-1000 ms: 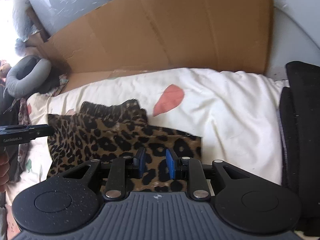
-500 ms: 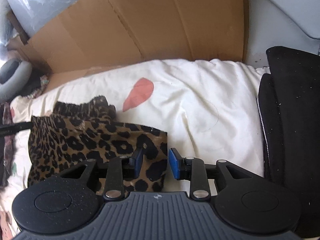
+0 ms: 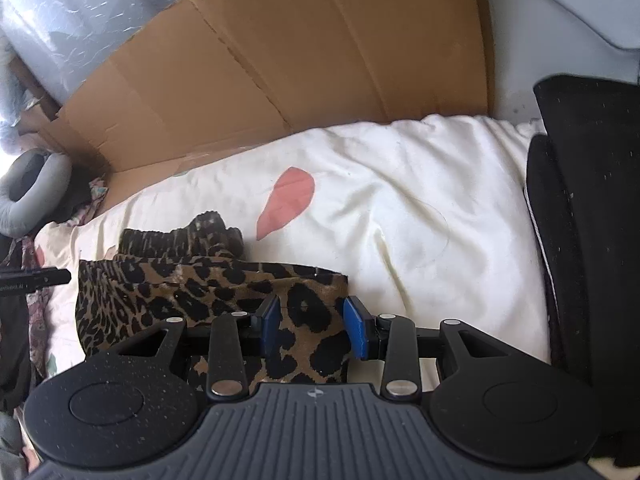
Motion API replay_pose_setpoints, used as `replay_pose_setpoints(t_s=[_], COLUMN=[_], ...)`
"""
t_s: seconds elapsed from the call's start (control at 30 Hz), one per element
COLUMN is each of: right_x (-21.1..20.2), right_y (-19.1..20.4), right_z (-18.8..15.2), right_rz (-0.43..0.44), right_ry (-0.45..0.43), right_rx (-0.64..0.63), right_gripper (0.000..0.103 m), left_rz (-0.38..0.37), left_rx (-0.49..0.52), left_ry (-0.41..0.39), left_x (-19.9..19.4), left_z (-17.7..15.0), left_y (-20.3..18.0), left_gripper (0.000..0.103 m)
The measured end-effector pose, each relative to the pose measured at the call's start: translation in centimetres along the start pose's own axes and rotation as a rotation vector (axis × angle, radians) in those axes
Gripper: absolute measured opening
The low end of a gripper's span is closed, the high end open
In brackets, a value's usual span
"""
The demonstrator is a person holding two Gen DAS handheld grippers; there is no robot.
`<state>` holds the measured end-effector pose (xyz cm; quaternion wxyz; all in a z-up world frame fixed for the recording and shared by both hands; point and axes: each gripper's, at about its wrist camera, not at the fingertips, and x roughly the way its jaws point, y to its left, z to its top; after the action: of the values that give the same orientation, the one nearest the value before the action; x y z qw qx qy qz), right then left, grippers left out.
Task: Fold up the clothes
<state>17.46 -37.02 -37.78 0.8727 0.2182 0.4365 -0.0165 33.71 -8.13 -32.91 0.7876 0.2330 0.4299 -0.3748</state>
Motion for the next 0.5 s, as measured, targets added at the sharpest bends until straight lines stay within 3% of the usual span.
replay_pose_setpoints(t_s=[0.27, 0.5], right_x=[-1.2, -3.1], right_y=[-0.8, -1.9], right_z=[-0.1, -0.3], right_rz=[0.025, 0.073], right_ry=[-0.030, -0.022], right_rx=[0.021, 0.082], right_gripper=[0.042, 0.042], left_rz=[0.049, 0.109], left_rx=[-0.111, -0.073], left_ry=[0.056, 0.122], left_x=[-2.9, -7.0], left_z=[1.2, 3.7], left_y=[1.2, 0.2], left_gripper=[0.049, 0.055])
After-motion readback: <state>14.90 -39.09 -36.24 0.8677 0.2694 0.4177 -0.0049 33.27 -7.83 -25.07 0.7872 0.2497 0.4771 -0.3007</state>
